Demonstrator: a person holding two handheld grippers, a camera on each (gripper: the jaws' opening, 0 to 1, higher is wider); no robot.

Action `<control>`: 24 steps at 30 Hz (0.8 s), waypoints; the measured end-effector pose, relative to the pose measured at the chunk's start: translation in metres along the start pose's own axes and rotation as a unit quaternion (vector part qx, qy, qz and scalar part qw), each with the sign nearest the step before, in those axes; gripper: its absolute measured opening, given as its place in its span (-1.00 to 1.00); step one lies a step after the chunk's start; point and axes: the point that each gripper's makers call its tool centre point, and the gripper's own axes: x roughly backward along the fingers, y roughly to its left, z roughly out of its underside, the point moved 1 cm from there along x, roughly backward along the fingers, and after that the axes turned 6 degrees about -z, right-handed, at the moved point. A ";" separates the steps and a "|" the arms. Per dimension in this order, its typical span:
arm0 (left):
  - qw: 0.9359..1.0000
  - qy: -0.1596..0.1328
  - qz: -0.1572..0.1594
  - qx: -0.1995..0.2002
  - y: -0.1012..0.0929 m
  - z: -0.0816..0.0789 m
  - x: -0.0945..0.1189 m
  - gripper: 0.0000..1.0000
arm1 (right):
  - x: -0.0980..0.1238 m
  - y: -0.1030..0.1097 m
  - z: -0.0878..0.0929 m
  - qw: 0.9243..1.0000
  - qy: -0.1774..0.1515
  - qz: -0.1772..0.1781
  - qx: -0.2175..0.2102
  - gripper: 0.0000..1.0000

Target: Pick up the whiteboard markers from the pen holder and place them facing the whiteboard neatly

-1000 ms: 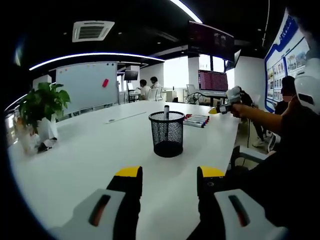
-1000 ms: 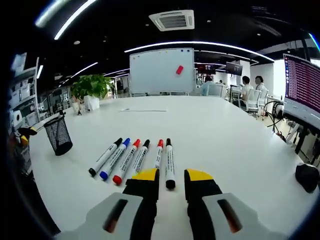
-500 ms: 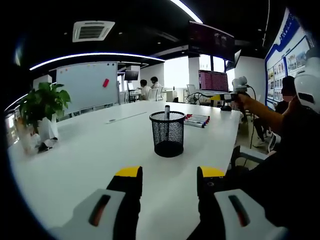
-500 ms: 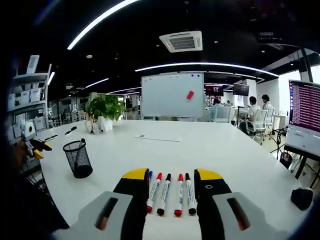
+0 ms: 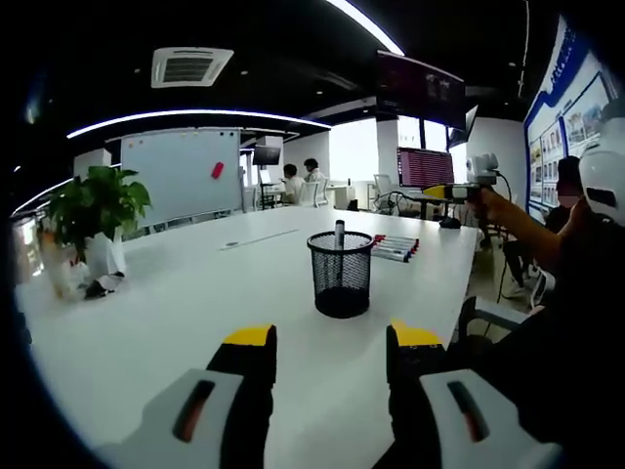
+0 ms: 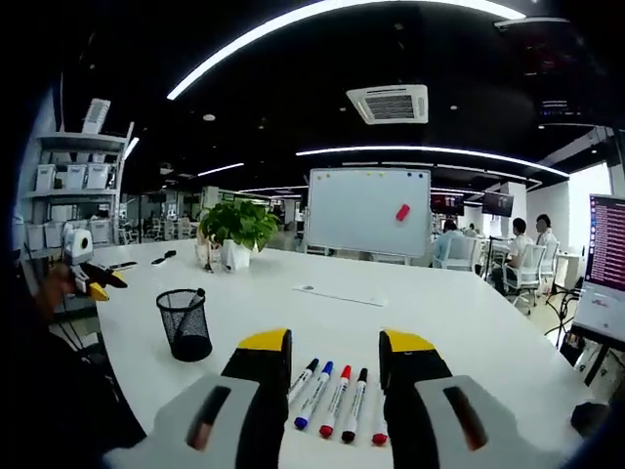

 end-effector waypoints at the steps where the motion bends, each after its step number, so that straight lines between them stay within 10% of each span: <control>1: 1.000 -0.005 -0.007 0.006 0.004 -0.002 0.001 -0.09 | 0.001 0.002 -0.004 1.000 -0.005 -0.006 -0.001 -0.27; 24: 1.000 0.015 -0.001 -0.017 0.004 0.004 0.003 -0.09 | -0.021 0.067 -0.023 0.992 0.020 -0.119 0.031 -0.16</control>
